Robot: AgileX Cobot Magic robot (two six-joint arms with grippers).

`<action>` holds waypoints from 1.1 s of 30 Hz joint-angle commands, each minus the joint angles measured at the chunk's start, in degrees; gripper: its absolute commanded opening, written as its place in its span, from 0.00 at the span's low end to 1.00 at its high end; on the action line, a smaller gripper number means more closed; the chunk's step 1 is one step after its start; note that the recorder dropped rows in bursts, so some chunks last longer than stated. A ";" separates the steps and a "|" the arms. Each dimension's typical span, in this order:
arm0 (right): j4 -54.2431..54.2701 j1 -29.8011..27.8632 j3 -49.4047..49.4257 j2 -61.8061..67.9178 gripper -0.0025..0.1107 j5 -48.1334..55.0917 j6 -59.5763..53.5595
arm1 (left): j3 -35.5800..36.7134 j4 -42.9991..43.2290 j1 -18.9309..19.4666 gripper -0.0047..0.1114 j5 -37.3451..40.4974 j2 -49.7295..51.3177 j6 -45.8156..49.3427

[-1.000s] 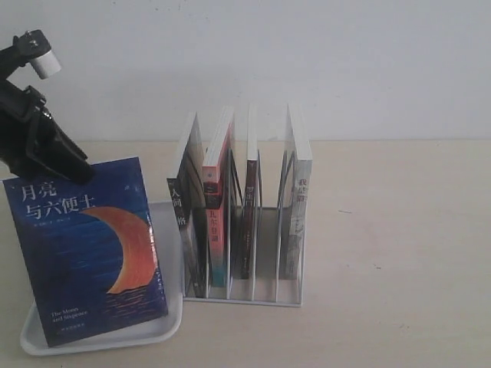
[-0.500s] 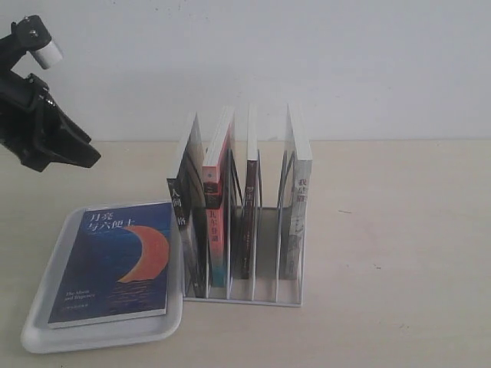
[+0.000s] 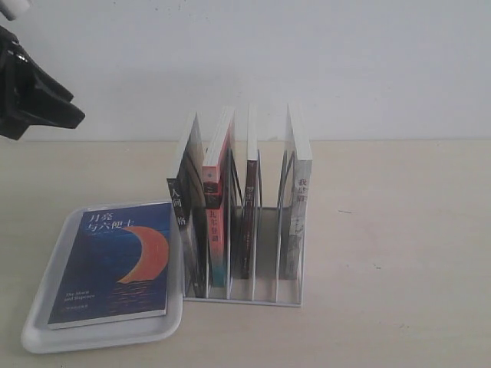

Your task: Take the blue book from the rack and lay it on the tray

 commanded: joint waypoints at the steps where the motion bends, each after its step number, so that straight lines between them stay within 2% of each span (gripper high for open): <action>1: 0.00 -0.17 -0.06 -0.24 0.02 -0.37 -0.29 | 0.05 -0.83 -0.18 0.39 2.30 -3.88 -2.68; 7: 0.00 -0.17 -0.06 -0.24 0.02 -0.37 -0.29 | 0.05 -1.24 -0.18 0.39 4.89 -7.88 -7.30; 12: 0.00 -0.17 -0.06 -0.24 0.02 -0.37 -0.29 | 0.15 -1.89 -0.18 0.39 4.79 -9.00 -14.81; 33: 0.00 -0.17 -0.06 -0.24 0.02 -0.37 -0.29 | 0.15 -2.27 -0.18 0.39 2.91 -9.00 -14.94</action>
